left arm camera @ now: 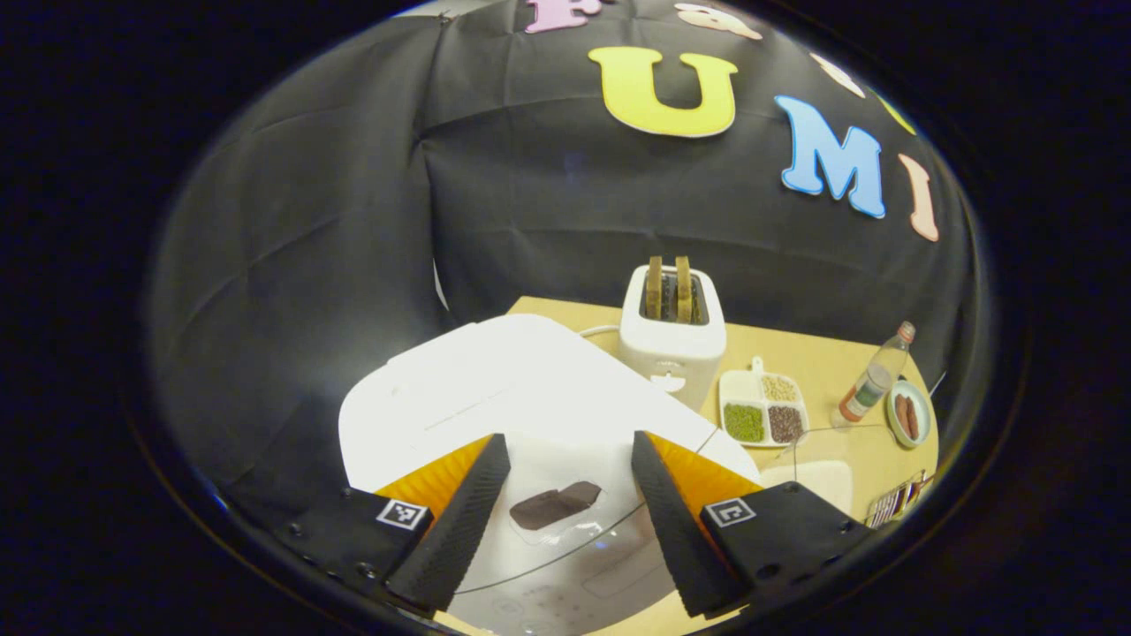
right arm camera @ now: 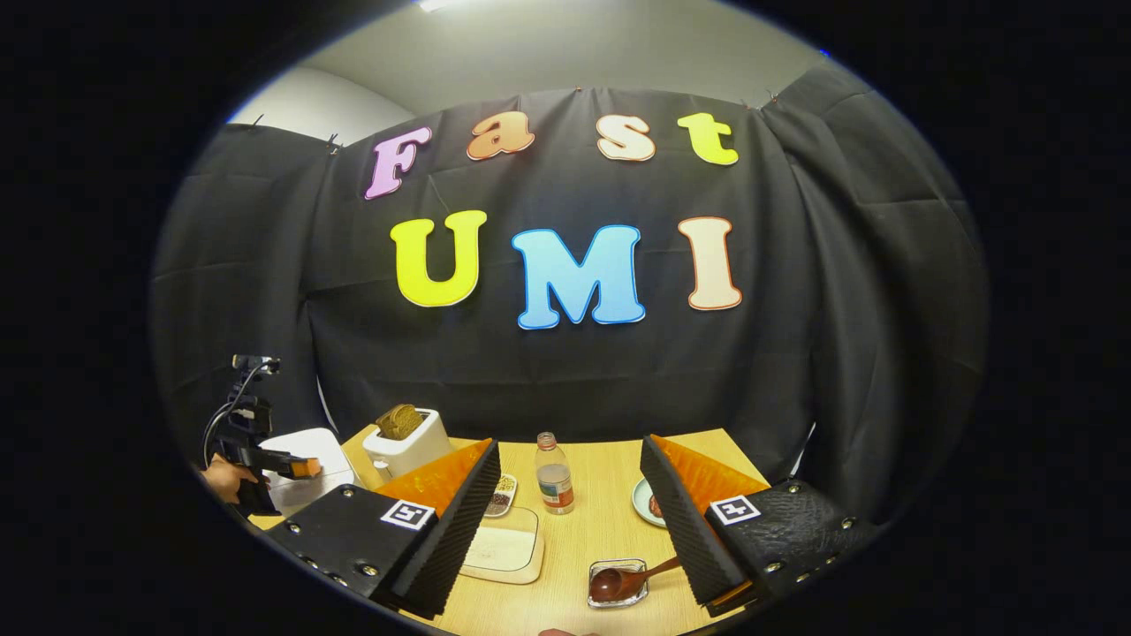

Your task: Close the left gripper, press the button to open the rice cooker; take a wooden spoon from the chopstick holder with the right hand, scoop a spoonful of rice and pour it into the rice cooker, then put the wooden spoon back into the chopstick holder.

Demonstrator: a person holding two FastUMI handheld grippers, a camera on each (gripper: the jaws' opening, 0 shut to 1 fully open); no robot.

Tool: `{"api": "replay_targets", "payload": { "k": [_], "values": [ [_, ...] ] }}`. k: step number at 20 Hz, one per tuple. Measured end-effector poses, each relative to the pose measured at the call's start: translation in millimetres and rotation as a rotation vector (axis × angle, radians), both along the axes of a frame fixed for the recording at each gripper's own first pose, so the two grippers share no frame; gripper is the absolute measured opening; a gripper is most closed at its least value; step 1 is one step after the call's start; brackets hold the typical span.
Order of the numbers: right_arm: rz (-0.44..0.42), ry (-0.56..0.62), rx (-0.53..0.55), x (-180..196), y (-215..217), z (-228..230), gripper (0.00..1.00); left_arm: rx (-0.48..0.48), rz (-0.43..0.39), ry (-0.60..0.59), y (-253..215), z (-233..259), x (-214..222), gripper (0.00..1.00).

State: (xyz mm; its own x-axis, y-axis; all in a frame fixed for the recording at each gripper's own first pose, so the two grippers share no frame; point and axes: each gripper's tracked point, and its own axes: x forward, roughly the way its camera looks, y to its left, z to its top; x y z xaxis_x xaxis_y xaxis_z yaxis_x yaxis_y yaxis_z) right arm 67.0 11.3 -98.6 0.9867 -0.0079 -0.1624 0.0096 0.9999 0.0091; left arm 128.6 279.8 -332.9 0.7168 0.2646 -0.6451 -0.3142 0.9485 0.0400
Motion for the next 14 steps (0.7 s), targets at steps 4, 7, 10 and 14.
{"api": "replay_targets", "payload": {
  "k": [4, 7, 10, 14],
  "values": [
    [0.018, -0.003, 0.003, -2.0, 7.9, 2.6, 0.98, -0.01, -0.028, -0.006, -1.8, 3.6, 2.9, 0.98],
    [0.03, -0.018, 0.003, -5.0, 12.2, 9.5, 0.98, -0.011, -0.043, -0.011, 0.1, 4.4, 5.6, 0.96],
    [0.026, -0.031, -0.002, -8.1, 10.7, 15.7, 0.93, 0.016, -0.048, -0.065, 1.6, 28.1, 9.8, 0.92],
    [0.005, -0.059, -0.008, -12.0, 7.7, 28.1, 0.98, 0.019, -0.101, -0.272, -25.3, 122.5, 18.0, 0.95]
  ]
}}
